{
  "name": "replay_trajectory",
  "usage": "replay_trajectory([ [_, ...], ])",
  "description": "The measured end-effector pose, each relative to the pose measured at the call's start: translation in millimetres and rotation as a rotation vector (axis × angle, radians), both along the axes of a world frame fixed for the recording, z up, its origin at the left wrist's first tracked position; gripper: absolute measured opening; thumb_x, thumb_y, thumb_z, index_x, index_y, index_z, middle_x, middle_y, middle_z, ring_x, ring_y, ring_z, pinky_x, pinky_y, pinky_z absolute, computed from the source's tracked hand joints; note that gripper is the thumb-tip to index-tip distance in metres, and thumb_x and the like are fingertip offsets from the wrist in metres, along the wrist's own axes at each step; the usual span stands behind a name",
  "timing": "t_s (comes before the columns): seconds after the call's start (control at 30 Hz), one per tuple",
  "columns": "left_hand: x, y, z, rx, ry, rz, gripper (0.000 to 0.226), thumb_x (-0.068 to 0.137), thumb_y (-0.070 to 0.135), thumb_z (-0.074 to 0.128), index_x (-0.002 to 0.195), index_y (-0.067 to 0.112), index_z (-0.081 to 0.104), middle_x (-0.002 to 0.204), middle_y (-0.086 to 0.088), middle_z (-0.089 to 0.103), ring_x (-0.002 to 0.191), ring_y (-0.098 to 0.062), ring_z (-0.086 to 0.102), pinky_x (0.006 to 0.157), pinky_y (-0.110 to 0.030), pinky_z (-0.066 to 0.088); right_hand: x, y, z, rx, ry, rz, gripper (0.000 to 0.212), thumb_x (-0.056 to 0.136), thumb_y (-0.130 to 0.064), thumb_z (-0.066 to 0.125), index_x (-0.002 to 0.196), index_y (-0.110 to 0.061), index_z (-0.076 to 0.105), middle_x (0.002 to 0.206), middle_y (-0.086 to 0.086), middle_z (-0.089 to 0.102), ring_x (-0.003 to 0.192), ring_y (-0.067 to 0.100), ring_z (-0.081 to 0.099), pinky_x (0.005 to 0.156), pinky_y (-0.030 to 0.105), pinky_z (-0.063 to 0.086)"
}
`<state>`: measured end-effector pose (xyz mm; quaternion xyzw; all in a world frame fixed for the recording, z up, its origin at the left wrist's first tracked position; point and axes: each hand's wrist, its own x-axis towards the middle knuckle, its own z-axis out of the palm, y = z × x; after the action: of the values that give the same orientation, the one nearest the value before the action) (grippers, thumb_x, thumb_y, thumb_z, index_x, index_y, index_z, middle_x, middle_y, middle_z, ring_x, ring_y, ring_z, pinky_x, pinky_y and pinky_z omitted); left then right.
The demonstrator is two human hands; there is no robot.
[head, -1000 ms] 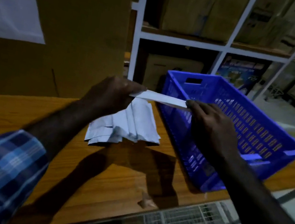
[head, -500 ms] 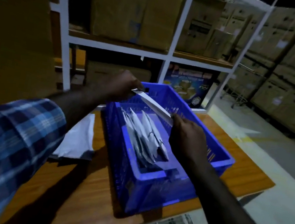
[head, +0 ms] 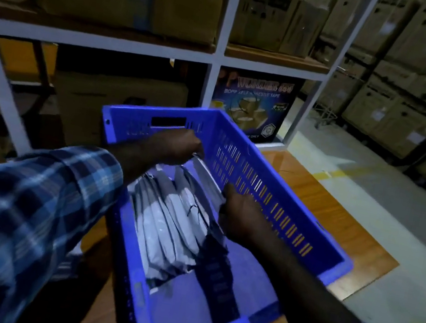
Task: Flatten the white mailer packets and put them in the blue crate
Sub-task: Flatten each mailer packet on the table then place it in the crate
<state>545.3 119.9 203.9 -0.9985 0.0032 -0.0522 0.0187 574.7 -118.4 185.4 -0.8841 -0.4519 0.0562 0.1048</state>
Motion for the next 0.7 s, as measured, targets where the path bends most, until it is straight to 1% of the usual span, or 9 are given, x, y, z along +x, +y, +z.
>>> replay_trajectory([
  [0.17,28.4,7.0,-29.7,0.035,0.24,-0.027,0.053,0.083,-0.007,0.049,0.129,0.017,0.063,0.131,-0.005,0.062,0.12,-0.024,0.056,0.095,-0.024,0.037,14.3,24.0,-22.7,-0.145,0.337,-0.121,0.047,0.095,-0.015,0.053,0.134,0.003,0.034,0.122,0.03,0.056,0.111,0.038,0.057,0.083,0.038,0.042],
  [0.27,37.0,12.2,-40.3,-0.013,0.368,-0.024,0.051,0.084,-0.006,0.049,0.129,0.013,0.062,0.133,-0.006,0.061,0.12,-0.022,0.056,0.09,-0.017,0.033,20.3,33.0,-34.8,-0.182,0.549,-0.227,0.062,0.096,-0.026,0.053,0.146,-0.004,0.022,0.114,0.02,0.051,0.099,0.026,0.052,0.066,0.031,0.042],
  [0.33,42.7,15.3,-41.5,-0.042,0.424,-0.012,0.044,0.089,-0.001,0.052,0.129,0.013,0.062,0.134,-0.005,0.06,0.122,-0.023,0.054,0.096,-0.021,0.034,23.8,38.3,-37.6,-0.218,0.644,-0.237,0.066,0.097,-0.032,0.049,0.149,-0.007,0.018,0.123,0.019,0.053,0.104,0.029,0.055,0.064,0.029,0.041],
  [0.4,46.0,20.2,-42.6,-0.036,0.466,-0.056,0.036,0.092,0.007,0.054,0.126,0.013,0.064,0.134,-0.006,0.06,0.122,-0.024,0.054,0.103,-0.03,0.038,26.1,41.9,-40.6,-0.222,0.682,-0.243,0.069,0.096,-0.035,0.05,0.151,-0.009,0.017,0.133,0.02,0.053,0.114,0.031,0.055,0.077,0.031,0.043],
  [0.43,46.8,23.9,-44.5,-0.037,0.438,-0.121,0.033,0.091,0.007,0.054,0.121,0.011,0.067,0.128,-0.008,0.064,0.116,-0.025,0.058,0.101,-0.031,0.04,26.3,43.1,-41.7,-0.209,0.713,-0.259,0.07,0.095,-0.035,0.052,0.15,-0.009,0.018,0.13,0.019,0.054,0.11,0.03,0.056,0.08,0.033,0.045],
  [0.5,47.2,32.4,-49.2,-0.07,0.288,-0.305,0.027,0.082,0.007,0.054,0.099,0.001,0.074,0.101,-0.017,0.073,0.09,-0.026,0.068,0.084,-0.024,0.042,25.9,45.7,-42.0,-0.164,0.796,-0.296,0.064,0.091,-0.033,0.055,0.144,-0.011,0.026,0.114,0.015,0.056,0.092,0.027,0.055,0.064,0.031,0.046],
  [0.53,46.8,35.6,-49.8,-0.088,0.26,-0.366,0.029,0.077,0.01,0.052,0.09,-0.003,0.075,0.091,-0.02,0.073,0.08,-0.023,0.065,0.079,-0.023,0.04,24.5,46.5,-39.6,-0.136,0.845,-0.313,0.06,0.09,-0.031,0.057,0.141,-0.011,0.03,0.107,0.012,0.055,0.084,0.026,0.054,0.057,0.028,0.041],
  [0.63,45.6,32.7,-35.1,-0.169,0.314,-0.259,0.042,0.071,0.013,0.042,0.09,-0.006,0.074,0.089,-0.02,0.072,0.091,-0.018,0.053,0.072,-0.005,0.033,24.8,48.1,-36.8,-0.088,0.943,-0.329,0.053,0.092,-0.027,0.058,0.137,-0.009,0.037,0.098,0.005,0.047,0.076,0.02,0.049,0.053,0.026,0.034],
  [0.7,50.0,27.7,-28.1,-0.163,0.42,-0.139,0.037,0.078,0.011,0.044,0.096,-0.006,0.073,0.094,-0.017,0.072,0.089,-0.017,0.055,0.065,0.001,0.03,25.1,48.4,-37.2,-0.091,0.928,-0.317,0.053,0.093,-0.028,0.058,0.138,-0.01,0.037,0.099,0.002,0.049,0.079,0.017,0.05,0.056,0.026,0.036],
])
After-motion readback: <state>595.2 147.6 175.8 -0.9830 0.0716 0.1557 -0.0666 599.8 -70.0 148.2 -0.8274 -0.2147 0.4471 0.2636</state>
